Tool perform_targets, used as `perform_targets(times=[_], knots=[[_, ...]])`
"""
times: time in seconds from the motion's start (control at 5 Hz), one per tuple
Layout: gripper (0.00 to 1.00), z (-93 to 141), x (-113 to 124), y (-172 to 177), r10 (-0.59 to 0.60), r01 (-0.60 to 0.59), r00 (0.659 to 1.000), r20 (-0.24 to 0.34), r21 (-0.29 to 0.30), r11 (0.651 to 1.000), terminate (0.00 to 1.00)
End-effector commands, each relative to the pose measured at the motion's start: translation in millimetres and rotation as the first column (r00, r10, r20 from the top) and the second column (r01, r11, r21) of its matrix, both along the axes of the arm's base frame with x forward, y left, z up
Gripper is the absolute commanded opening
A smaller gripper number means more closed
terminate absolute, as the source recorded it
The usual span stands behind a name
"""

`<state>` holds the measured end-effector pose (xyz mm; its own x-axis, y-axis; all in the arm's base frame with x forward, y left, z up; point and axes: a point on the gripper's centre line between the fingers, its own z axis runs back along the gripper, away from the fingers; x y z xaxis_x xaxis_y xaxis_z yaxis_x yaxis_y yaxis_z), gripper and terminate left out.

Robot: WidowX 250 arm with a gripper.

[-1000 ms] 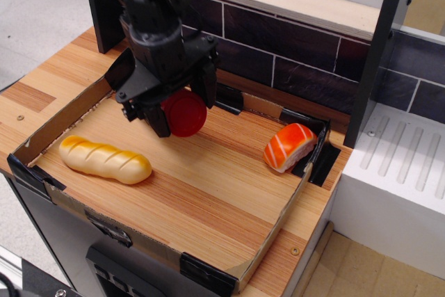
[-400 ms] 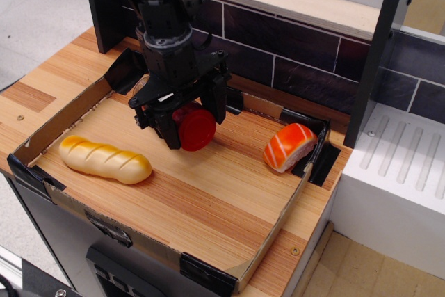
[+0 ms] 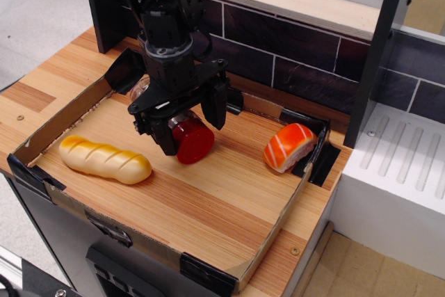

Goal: Topple basil bottle

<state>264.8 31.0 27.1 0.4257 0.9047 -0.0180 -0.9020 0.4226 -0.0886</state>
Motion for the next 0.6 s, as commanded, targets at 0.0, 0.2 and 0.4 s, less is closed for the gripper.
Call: perform_targets(times=[0.0,0.2,0.4], knots=[[1.00,24,5,-3,0.004,-0.007,0.998,0.056,0.068,0.998,0.00],[1.00,47,7,-4,0.026,-0.032,0.997,0.070,0.087,0.996,0.00],[1.00,62,8,0,0.008,-0.016,0.997,0.073,0.121,0.992,0.00]])
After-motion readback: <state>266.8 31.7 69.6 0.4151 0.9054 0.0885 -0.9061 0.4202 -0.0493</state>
